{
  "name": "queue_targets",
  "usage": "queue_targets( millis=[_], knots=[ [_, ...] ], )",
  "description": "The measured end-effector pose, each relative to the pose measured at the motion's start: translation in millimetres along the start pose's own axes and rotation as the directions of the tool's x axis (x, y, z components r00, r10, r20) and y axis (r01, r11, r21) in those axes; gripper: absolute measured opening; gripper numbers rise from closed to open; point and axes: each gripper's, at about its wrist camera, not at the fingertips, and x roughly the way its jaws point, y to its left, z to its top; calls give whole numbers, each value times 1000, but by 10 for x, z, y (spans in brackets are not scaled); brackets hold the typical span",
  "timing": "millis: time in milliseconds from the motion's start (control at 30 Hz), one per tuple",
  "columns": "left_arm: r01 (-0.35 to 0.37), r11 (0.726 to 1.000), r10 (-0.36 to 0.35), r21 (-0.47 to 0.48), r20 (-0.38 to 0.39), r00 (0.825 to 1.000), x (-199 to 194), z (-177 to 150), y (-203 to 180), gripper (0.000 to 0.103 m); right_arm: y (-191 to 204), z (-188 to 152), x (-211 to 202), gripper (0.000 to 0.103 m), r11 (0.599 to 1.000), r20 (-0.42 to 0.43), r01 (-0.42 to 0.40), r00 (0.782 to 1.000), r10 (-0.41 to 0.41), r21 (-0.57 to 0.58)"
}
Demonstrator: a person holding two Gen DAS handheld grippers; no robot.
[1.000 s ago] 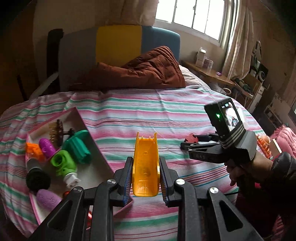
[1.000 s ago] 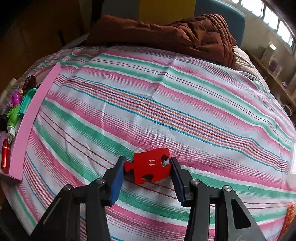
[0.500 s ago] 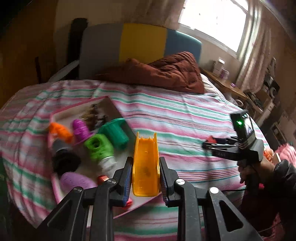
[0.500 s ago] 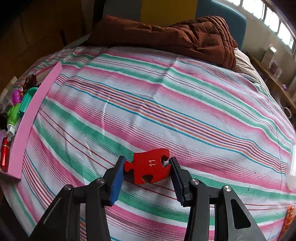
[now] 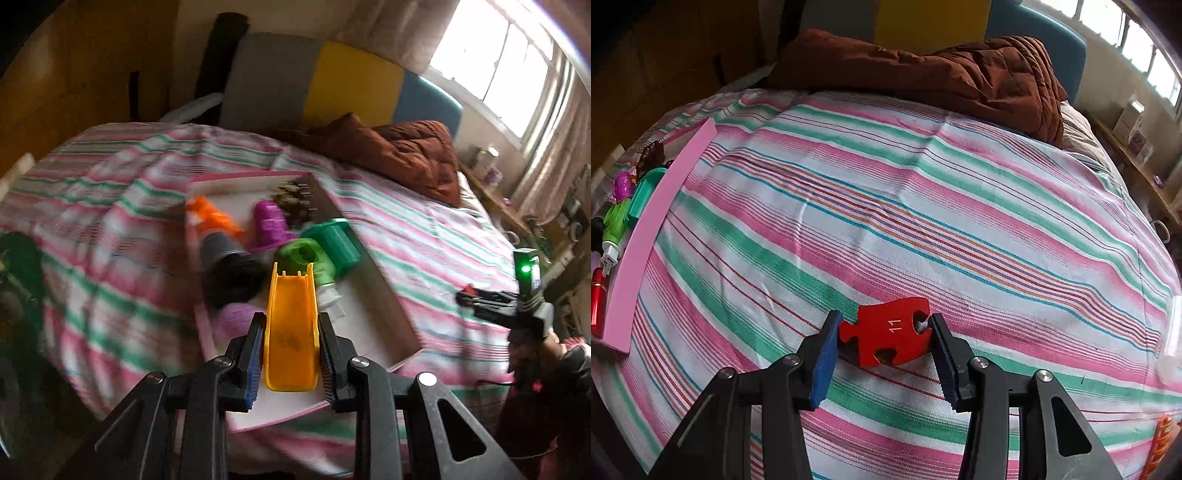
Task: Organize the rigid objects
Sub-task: 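Carry the orange piece to the tray with the left gripper, then lower the orange piece into the tray and open the left gripper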
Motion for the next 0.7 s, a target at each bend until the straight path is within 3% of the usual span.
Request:
queue_targets(
  millis=[67,333,567,700],
  knots=[
    [50,999,-50,1,-23,999,113,68,-146,26,2,-1,2,48,1000,0,0,1000,0,0],
    [110,994,-112,-22,-119,987,582,168,-504,26,10,-1,12,48,1000,1,6,1000,-6,-7],
    [85,996,-88,-23,-181,980,831,98,-543,26,19,12,14,48,1000,1,8,1000,-8,-11],
    [58,998,-57,2,-165,985,782,73,-521,27,20,11,14,48,1000,1,9,1000,-9,-11]
  ],
)
